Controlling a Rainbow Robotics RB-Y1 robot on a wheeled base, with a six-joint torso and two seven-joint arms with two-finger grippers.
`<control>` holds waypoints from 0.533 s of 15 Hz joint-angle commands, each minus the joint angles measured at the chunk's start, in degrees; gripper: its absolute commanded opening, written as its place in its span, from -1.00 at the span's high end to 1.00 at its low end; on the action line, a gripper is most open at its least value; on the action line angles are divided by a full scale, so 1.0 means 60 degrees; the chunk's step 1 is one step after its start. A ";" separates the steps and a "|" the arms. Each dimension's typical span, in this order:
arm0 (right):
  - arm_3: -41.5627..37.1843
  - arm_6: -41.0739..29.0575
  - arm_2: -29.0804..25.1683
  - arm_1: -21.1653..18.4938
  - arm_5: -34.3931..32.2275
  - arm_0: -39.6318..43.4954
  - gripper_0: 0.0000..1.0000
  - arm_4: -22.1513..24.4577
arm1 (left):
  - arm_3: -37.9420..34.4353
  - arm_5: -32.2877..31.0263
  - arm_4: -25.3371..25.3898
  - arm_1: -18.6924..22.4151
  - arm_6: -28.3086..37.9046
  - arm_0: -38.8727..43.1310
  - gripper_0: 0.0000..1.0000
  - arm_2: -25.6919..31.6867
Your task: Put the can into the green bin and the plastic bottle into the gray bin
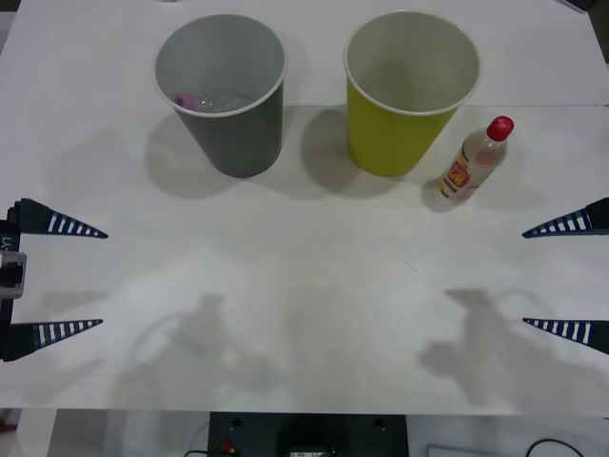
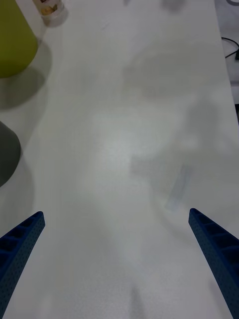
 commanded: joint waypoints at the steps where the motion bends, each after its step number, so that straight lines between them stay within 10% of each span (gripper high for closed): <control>1: 0.0000 0.0000 0.0000 0.0000 0.0000 0.0000 -1.00 0.0000 | 0.0000 0.0000 0.0000 0.0000 0.0000 0.0000 -1.00 0.0000; 8: -0.0243 0.0042 0.0317 -0.0036 0.0785 0.0415 -1.00 -0.0254 | 0.0000 0.0000 0.0000 0.0000 0.0000 0.0000 -1.00 0.0000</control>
